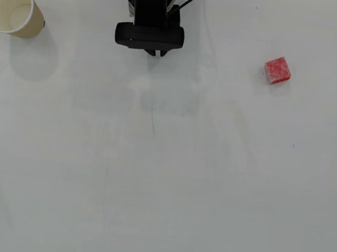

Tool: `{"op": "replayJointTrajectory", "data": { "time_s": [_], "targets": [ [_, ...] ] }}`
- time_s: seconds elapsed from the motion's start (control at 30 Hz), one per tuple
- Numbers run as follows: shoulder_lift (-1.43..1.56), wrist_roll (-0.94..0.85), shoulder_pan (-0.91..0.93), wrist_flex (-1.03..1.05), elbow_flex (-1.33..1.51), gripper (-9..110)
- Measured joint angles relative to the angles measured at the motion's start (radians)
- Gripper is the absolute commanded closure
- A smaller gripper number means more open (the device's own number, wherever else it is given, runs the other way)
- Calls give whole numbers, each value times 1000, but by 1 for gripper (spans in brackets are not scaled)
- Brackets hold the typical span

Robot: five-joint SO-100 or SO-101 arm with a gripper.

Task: Pick up the cube and drop it in the cup.

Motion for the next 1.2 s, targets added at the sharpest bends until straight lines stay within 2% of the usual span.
{"op": "replayJointTrajectory", "data": {
  "time_s": [0.67, 0.8, 1.07, 1.2],
  "targets": [
    [0, 0, -18, -15, 0, 99],
    [0, 0, -49, -144, 0, 99],
    [0, 0, -38, -600, 0, 98],
    [0, 0, -11, -756, 0, 98]
  ]
}}
